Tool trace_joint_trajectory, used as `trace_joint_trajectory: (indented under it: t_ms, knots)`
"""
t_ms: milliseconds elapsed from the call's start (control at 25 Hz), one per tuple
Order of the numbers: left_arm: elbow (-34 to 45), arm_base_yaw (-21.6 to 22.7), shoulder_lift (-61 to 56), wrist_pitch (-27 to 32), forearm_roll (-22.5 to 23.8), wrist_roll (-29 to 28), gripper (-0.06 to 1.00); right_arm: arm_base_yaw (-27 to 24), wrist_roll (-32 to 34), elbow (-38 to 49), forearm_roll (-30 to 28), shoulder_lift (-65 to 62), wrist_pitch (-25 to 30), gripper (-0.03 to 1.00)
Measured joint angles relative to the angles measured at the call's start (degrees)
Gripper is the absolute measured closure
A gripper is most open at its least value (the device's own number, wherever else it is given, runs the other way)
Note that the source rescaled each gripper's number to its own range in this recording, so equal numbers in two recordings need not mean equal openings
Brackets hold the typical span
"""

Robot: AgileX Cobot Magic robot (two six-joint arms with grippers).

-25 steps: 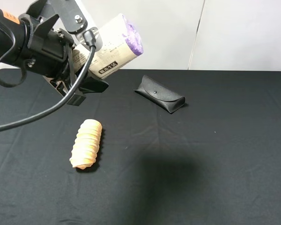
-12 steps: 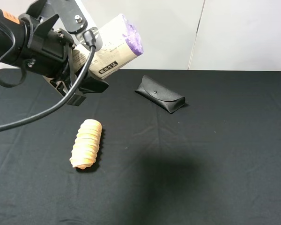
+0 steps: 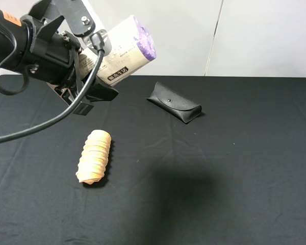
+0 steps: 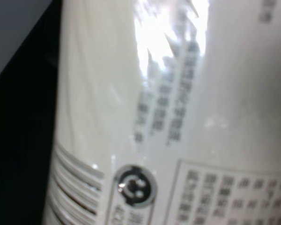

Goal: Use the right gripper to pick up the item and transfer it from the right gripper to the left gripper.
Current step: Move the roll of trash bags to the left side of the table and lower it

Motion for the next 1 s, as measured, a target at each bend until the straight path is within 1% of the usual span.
trace_joint_trajectory:
  t_ms: [120, 200, 360, 560, 680, 760, 840, 920, 1000]
  knots:
    - [0.0, 0.0, 0.0, 0.0, 0.0, 0.0, 0.92, 0.0, 0.0, 0.0, 0.0, 0.0, -0.05, -0.03]
    - [0.0, 0.0, 0.0, 0.0, 0.0, 0.0, 0.92, -1.14, 0.0, 0.0, 0.0, 0.0, -0.05, -0.03]
    - [0.0, 0.0, 0.0, 0.0, 0.0, 0.0, 0.92, -8.13, 0.0, 0.0, 0.0, 0.0, -0.05, -0.03]
    - [0.0, 0.0, 0.0, 0.0, 0.0, 0.0, 0.92, -18.9, 0.0, 0.0, 0.0, 0.0, -0.1, -0.03]
    - [0.0, 0.0, 0.0, 0.0, 0.0, -0.06, 0.92, -23.23, 0.0, 0.0, 0.0, 0.0, -0.1, -0.03]
    - [0.0, 0.0, 0.0, 0.0, 0.06, -0.37, 0.92, -24.73, 0.0, 0.0, 0.0, 0.0, -0.1, -0.03]
    - [-0.12, 0.0, 0.0, 0.12, 0.19, -1.77, 0.92, -25.08, 0.0, 0.0, 0.0, 0.0, -0.1, -0.03]
    - [-0.87, 0.0, 0.0, 0.83, 0.48, -4.36, 0.92, -25.28, 0.0, 0.0, 0.06, 0.0, -0.16, -0.03]
    - [-2.54, 0.06, 0.0, 1.58, 2.28, -7.89, 0.92, -25.31, 0.0, 0.0, 0.01, 0.0, -0.16, -0.03]
